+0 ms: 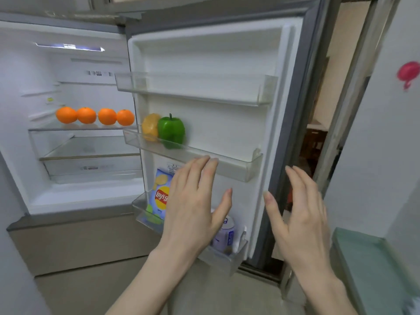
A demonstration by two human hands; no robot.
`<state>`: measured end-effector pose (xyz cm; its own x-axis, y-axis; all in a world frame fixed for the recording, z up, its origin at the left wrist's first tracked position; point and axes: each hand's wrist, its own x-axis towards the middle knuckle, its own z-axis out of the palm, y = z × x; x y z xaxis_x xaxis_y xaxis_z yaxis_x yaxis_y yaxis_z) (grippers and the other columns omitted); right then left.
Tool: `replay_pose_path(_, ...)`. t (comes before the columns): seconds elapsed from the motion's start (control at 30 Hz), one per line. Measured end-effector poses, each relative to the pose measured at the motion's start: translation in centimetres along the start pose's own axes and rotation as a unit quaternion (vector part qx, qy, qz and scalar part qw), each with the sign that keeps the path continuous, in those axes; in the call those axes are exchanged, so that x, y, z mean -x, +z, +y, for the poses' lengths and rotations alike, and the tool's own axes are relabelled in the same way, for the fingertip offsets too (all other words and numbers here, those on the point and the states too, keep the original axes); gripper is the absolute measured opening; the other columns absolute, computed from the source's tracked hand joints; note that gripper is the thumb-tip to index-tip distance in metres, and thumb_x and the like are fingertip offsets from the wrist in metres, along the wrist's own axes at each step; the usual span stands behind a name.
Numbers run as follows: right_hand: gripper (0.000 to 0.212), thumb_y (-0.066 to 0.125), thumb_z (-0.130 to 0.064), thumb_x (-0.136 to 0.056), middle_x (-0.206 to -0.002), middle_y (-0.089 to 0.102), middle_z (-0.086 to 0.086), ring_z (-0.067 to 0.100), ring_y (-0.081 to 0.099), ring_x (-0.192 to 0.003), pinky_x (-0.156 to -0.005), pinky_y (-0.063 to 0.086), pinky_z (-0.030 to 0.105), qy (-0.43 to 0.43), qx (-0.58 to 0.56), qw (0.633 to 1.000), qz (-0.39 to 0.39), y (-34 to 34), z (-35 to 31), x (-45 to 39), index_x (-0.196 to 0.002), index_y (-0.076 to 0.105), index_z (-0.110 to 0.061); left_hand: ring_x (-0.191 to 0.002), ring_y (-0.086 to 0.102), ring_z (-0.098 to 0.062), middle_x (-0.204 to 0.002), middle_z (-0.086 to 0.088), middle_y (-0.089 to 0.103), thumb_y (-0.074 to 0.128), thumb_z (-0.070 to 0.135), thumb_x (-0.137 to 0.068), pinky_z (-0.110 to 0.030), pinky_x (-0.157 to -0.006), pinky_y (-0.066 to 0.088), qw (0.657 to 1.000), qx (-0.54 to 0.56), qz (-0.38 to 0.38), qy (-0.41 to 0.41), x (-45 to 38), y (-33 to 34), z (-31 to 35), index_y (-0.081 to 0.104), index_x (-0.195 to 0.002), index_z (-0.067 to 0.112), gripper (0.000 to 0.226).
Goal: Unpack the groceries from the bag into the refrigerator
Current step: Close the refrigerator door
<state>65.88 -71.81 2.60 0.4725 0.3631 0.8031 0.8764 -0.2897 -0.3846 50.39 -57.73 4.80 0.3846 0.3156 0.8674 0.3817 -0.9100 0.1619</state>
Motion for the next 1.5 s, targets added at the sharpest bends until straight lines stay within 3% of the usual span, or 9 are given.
replay_pose_path(0.2,0.075,0.039,-0.066,-0.103,-0.171,0.014,-0.012,0.016,0.021,-0.158,-0.125,0.027,0.048,0.052,-0.094,0.992,-0.065,0.4,5.9,-4.5,-0.165,0.010,-0.034,-0.142,0.048,-0.028,-0.147,-0.007,0.057,0.059,0.039,-0.099,-0.046,-0.113,0.040,1.000,-0.022,0.000,0.010,-1.8,2.4,5.2,0.057,-0.143,0.010,0.053)
replay_pose_path(0.37,0.087,0.040,-0.068,-0.099,-0.174,0.008,0.001,0.024,0.018,-0.159,-0.125,0.021,0.045,0.115,-0.192,0.963,-0.150,2.9,7.8,-7.1,-0.166,0.002,-0.028,-0.147,0.043,-0.027,-0.150,-0.007,0.054,0.056,0.040,-0.100,-0.047,-0.116,0.036,0.997,-0.062,-0.049,-0.003,-1.5,3.7,6.4,0.054,-0.146,0.011,0.055)
replay_pose_path(0.53,0.080,0.048,-0.056,-0.103,-0.170,0.024,0.002,0.020,0.027,-0.153,-0.115,0.022,0.026,0.123,-0.299,0.938,-0.127,4.2,8.1,-7.0,-0.165,0.009,-0.025,-0.147,0.041,-0.024,-0.151,-0.005,0.052,0.057,0.040,-0.100,-0.043,-0.117,0.034,0.993,-0.094,-0.071,-0.019,-1.3,3.1,6.6,0.051,-0.147,0.012,0.055)
replay_pose_path(0.7,0.071,0.048,-0.052,-0.103,-0.147,0.041,-0.012,-0.005,0.040,-0.124,-0.107,0.030,0.028,0.114,-0.351,0.920,-0.135,3.1,7.5,-5.9,-0.162,0.018,-0.026,-0.151,0.036,-0.021,-0.156,-0.004,0.046,0.058,0.040,-0.101,-0.043,-0.119,0.033,0.990,-0.112,-0.081,-0.036,-0.1,1.8,6.5,0.046,-0.152,0.013,0.059)
replay_pose_path(0.9,0.062,0.046,-0.059,-0.101,-0.125,0.056,-0.008,0.019,0.061,-0.115,-0.097,0.050,0.039,0.075,-0.382,0.911,-0.140,1.6,5.6,-3.2,-0.152,0.030,-0.027,-0.146,0.043,-0.021,-0.156,-0.003,0.046,0.061,0.038,-0.100,-0.044,-0.115,0.037,0.988,-0.121,-0.049,-0.078,1.8,-1.4,5.8,0.047,-0.150,0.012,0.058)
replay_pose_path(1.1,0.069,0.038,-0.075,-0.092,-0.127,0.060,-0.001,0.015,0.064,-0.108,-0.089,0.049,0.030,0.031,-0.422,0.892,-0.158,1.3,2.6,-0.5,-0.146,0.035,-0.033,-0.147,0.042,-0.021,-0.159,-0.004,0.044,0.059,0.041,-0.100,-0.041,-0.117,0.038,0.979,-0.153,-0.008,-0.132,4.2,-5.1,4.7,0.044,-0.152,0.009,0.062)
replay_pose_path(1.27,0.072,0.025,-0.080,-0.096,-0.135,0.060,0.011,0.026,0.061,-0.117,-0.095,0.046,0.038,-0.059,-0.418,0.892,-0.165,2.0,-0.3,1.7,-0.147,0.036,-0.029,-0.144,0.043,-0.019,-0.156,-0.004,0.046,0.058,0.042,-0.100,-0.036,-0.118,0.039,0.967,-0.188,0.029,-0.171,5.8,-8.3,4.6,0.046,-0.152,0.011,0.062)
replay_pose_path(1.43,0.064,0.023,-0.070,-0.103,-0.137,0.048,-0.012,-0.014,0.045,-0.130,-0.103,0.033,0.003,-0.156,-0.447,0.862,-0.182,3.6,-3.7,2.0,-0.152,0.039,-0.032,-0.141,0.046,-0.019,-0.150,-0.005,0.051,0.058,0.038,-0.100,-0.033,-0.118,0.037,0.961,-0.223,0.068,-0.146,6.3,-10.9,4.5,0.051,-0.148,0.009,0.056)
replay_pose_path(1.5,0.061,0.024,-0.069,-0.103,-0.143,0.045,-0.014,-0.016,0.038,-0.137,-0.106,0.029,0.002,-0.191,-0.456,0.847,-0.198,4.0,-5.2,2.1,-0.155,0.036,-0.040,-0.140,0.047,-0.020,-0.150,-0.005,0.051,0.057,0.038,-0.101,-0.034,-0.117,0.038,0.959,-0.237,0.068,-0.138,6.5,-11.7,4.2,0.051,-0.148,0.009,0.056)
